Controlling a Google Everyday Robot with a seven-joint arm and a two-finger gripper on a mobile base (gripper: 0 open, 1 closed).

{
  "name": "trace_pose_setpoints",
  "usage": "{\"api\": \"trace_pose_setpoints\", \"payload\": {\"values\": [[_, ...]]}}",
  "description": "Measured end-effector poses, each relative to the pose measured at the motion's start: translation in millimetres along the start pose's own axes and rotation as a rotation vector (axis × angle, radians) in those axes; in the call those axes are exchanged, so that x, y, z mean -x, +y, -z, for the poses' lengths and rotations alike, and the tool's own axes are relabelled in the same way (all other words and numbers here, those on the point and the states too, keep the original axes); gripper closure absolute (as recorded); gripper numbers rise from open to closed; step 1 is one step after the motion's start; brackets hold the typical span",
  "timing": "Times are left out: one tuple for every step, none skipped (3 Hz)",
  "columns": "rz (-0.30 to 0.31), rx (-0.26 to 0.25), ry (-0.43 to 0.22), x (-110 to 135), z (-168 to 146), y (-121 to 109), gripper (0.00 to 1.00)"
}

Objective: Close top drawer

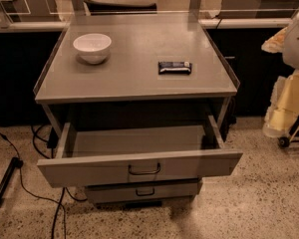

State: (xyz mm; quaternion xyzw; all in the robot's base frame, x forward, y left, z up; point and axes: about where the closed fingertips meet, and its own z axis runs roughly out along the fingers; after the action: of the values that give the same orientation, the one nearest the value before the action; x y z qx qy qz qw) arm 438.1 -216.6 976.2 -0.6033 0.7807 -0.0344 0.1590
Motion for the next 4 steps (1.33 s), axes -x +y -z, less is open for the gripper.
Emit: {"api": "trace_pose_setpoints", "payload": {"values": [[0.0, 0.0, 0.0, 0, 0, 0, 0.0], [0.0, 0.0, 0.0, 0, 0, 0, 0.1], [-0.007, -0.002, -0.014, -3, -5, 5, 0.32], [-0.037, -0.005, -0.027, -14, -24, 20, 0.57]]}}
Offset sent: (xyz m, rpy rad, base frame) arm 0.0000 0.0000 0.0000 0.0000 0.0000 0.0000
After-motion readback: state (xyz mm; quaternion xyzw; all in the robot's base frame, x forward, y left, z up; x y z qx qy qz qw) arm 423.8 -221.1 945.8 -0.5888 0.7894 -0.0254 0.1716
